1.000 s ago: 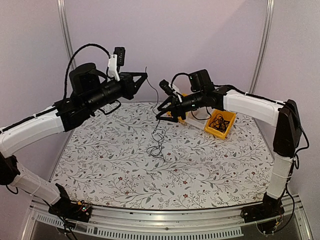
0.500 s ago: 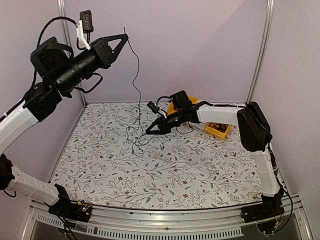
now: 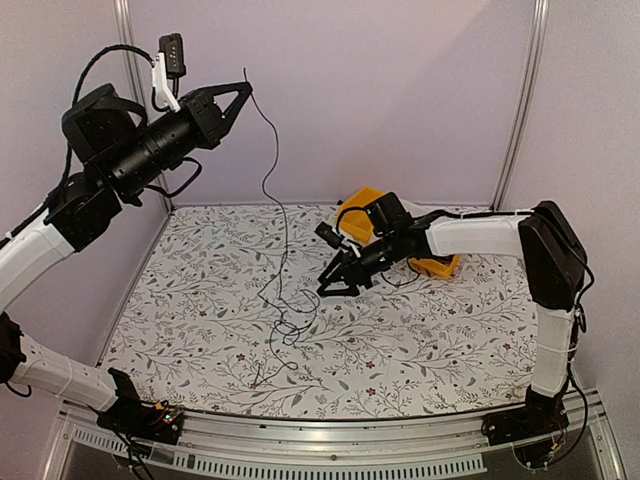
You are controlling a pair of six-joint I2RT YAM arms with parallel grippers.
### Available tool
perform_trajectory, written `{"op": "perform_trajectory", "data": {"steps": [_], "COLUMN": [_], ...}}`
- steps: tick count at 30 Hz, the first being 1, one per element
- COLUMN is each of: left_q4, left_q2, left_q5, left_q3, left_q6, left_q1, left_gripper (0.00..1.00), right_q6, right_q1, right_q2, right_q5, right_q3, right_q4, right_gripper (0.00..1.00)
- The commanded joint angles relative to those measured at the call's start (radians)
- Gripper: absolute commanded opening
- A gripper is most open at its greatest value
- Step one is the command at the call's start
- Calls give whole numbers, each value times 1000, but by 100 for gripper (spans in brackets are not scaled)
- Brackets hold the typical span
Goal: Untangle the cables
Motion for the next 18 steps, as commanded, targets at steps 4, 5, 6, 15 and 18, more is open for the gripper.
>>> {"op": "perform_trajectory", "data": {"steps": [4,5,6,15,18], "left_q4": [12,16,22,42,43], "left_q2": [5,6,8,19,26], "left_q5": [-6,-5,-5,-17,-17], "left_q3": [-46,-51,-55,-45,-28], "left_q6": [-29,-31,-30,-36,-34], "left_q1": [-19,-20,-21,-29,-34], "left_gripper": [0,0,0,0,0], "right_q6": [-158,-148,-137,-33,4], "right_q1": [6,5,7,64,90], "right_q2": [-308,-326,-343,-248,-193], "right_q5": [-37,-51,-63,-17,84], "right_q3": [-190,-203,-210,-174,-128], "right_q4": [109,124,141,199,222], "right_gripper": [74,76,77,82,83]}}
